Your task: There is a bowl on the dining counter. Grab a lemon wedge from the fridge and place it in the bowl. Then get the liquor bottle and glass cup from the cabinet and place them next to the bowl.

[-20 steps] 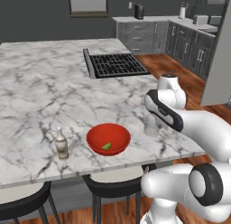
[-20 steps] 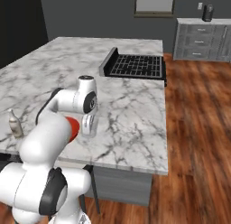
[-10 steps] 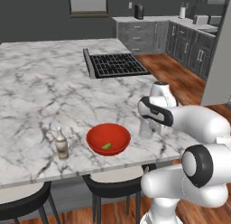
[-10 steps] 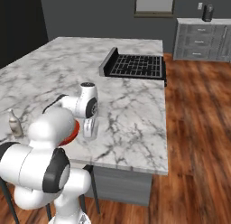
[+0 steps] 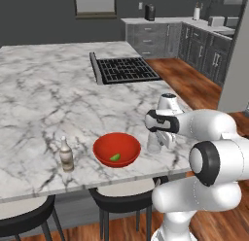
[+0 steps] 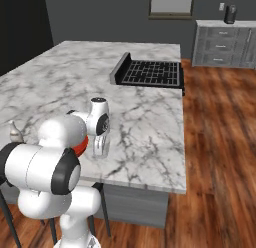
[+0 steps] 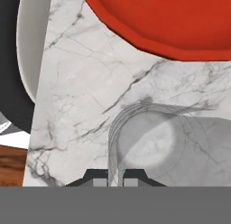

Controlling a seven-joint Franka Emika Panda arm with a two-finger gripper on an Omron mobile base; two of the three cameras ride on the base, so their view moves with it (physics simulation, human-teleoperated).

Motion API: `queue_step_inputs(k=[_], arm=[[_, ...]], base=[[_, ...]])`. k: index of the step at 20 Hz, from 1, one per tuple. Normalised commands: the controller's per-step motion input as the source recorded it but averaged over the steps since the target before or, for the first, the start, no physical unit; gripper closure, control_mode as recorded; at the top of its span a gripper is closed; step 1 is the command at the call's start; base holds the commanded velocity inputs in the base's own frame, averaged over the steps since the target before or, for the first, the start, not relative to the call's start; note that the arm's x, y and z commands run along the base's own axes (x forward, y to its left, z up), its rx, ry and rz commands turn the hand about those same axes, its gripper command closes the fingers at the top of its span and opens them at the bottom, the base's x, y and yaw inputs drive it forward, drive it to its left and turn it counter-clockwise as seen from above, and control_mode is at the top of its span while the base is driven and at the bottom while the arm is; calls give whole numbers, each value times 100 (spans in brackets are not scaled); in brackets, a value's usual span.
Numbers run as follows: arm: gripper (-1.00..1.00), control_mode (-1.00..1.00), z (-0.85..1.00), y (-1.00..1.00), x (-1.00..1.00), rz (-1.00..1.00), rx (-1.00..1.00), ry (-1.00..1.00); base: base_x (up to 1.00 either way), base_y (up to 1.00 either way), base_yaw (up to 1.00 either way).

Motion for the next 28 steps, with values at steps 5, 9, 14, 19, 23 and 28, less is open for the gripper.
queue_step_inputs(k=[5, 9, 14, 19, 23, 28], arm=[[100, -100, -15, 2, 1, 0, 0, 0], [100, -100, -15, 0, 3, 0, 0, 0], [100, -100, -15, 0, 4, 0, -1, -3], [100, -100, -13, 2, 11, 0, -3, -6], [100, -100, -13, 6, 16, -1, -2, -6], [-100, -100, -13, 11, 6, -1, -2, -6]], base=[[0, 0, 0], [0, 0, 0], [0, 0, 0], [0, 0, 0], [0, 0, 0], [0, 0, 0]])
